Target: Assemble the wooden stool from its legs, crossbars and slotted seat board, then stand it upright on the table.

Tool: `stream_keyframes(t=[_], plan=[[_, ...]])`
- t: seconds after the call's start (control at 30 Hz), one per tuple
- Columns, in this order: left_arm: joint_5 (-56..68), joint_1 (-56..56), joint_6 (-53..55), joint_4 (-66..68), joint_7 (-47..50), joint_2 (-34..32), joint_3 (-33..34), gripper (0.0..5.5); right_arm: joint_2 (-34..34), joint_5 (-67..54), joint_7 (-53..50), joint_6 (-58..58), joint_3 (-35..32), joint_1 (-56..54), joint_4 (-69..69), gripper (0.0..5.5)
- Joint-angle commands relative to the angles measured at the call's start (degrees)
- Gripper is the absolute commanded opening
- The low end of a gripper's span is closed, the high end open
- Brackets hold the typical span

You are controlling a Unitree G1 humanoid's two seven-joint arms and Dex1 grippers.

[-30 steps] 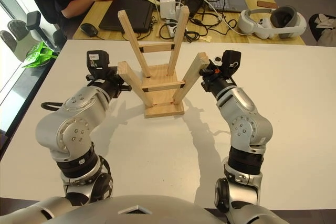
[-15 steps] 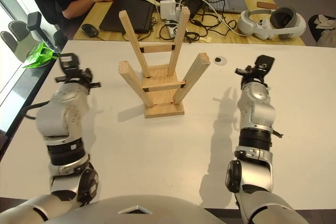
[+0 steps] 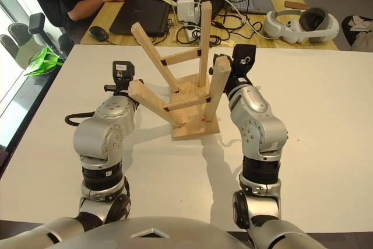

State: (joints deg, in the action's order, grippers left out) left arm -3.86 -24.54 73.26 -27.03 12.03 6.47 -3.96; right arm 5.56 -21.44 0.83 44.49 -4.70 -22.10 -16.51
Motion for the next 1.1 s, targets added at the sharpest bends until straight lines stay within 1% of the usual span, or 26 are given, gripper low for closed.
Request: stream_keyframes(t=[0.03,0.13,0.3,0.33,0.43,0.6,0.7,0.77,0.87,0.97,1.1], plan=[[-0.3,-3.8,-2.3,-0.7,-1.4,-1.9,0.6,1.63,1.7,2.1,1.6,-0.5,1.9,2.4,1.6,0.84],[-0.5,-5.0,-2.7,-0.6,-2.0,-2.8,0.8,1.63,3.5,3.6,2.7,-2.6,1.1,2.7,3.3,0.84],[-0.8,-3.7,-2.7,-2.1,-2.3,-3.6,2.5,1.59,10.3,7.7,3.9,-9.2,-3.0,-0.5,4.9,1.63],[-0.8,-3.4,-2.9,-2.5,-2.2,-3.6,3.1,1.59,11.6,7.5,4.8,-9.3,-3.9,-0.6,3.1,1.88],[-1.1,-2.0,-3.9,-4.7,-1.4,-2.8,5.3,1.59,15.7,4.8,9.0,-7.9,-5.4,2.7,-9.6,2.41],[-2.0,-0.5,-5.7,-6.8,0.1,-2.0,7.4,1.59,18.9,-2.7,14.5,-6.4,-6.4,7.0,-30.0,3.39],[-2.0,-0.8,-6.8,-6.5,0.3,-1.9,8.0,1.59,18.4,-6.6,12.9,-3.9,-8.2,6.5,-35.3,3.89],[-2.0,-1.0,-7.6,-6.4,0.6,-1.8,8.3,1.59,19.3,-8.9,13.4,-1.6,-8.5,11.6,-39.0,4.25],[-2.0,-1.1,-8.7,-5.8,0.7,-1.7,8.2,1.59,24.2,-6.2,16.9,-2.0,-5.3,19.8,-40.5,4.31],[-1.8,-1.5,-9.8,-4.7,0.5,-2.0,7.8,1.59,29.3,-1.7,18.6,-2.3,-1.3,22.5,-37.3,4.31],[-1.8,-1.7,-10.6,-4.3,0.2,-2.7,8.1,1.59,33.4,5.3,19.1,-5.0,-0.2,25.3,-32.7,4.31]])
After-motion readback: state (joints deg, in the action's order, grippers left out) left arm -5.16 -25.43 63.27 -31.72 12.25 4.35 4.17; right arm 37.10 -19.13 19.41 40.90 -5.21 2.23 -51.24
